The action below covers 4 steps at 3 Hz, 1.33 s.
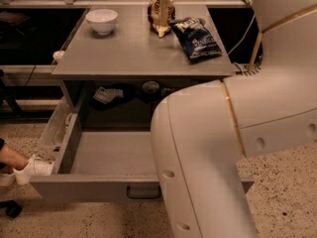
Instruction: Pick blue chip bag from top drawer and place on counter
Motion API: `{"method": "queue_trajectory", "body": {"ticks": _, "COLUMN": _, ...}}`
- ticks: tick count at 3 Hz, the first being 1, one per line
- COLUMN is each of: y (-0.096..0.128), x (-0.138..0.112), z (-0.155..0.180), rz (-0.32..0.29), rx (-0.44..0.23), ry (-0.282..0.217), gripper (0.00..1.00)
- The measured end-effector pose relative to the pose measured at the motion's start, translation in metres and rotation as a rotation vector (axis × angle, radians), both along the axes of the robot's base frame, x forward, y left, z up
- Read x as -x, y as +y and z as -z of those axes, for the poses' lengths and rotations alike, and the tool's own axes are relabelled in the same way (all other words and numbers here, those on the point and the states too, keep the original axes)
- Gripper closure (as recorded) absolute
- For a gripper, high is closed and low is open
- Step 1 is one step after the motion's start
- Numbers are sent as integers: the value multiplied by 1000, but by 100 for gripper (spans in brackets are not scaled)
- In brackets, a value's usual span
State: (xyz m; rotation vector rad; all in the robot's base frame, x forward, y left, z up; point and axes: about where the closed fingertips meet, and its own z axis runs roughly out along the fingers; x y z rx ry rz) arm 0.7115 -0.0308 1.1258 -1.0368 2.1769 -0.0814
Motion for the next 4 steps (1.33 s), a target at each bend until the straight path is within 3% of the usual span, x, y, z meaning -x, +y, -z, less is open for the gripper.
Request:
{"method": "queue_trajectory", "body": {"ticks": 1, "y": -3, "x": 51, "z": 15, "rz": -172, "rx": -166, "ry": 186, "gripper": 0}}
{"method": "queue_trajectory", "body": {"ticks": 2, "y": 5, "x": 81, "z": 33, "rz": -359, "rx": -303, "ry": 299, "gripper": 0}}
{"method": "queue_trajectory", "body": {"ticks": 3, "y": 10, "x": 99, "z": 1, "rz": -454, "rx": -397, "ry": 236, "gripper": 0}}
{"method": "queue_trajectory", "body": {"ticks": 4, "y": 13, "x": 92, "z": -2, "rz": -448, "rx": -413, "ry": 215, "gripper": 0}}
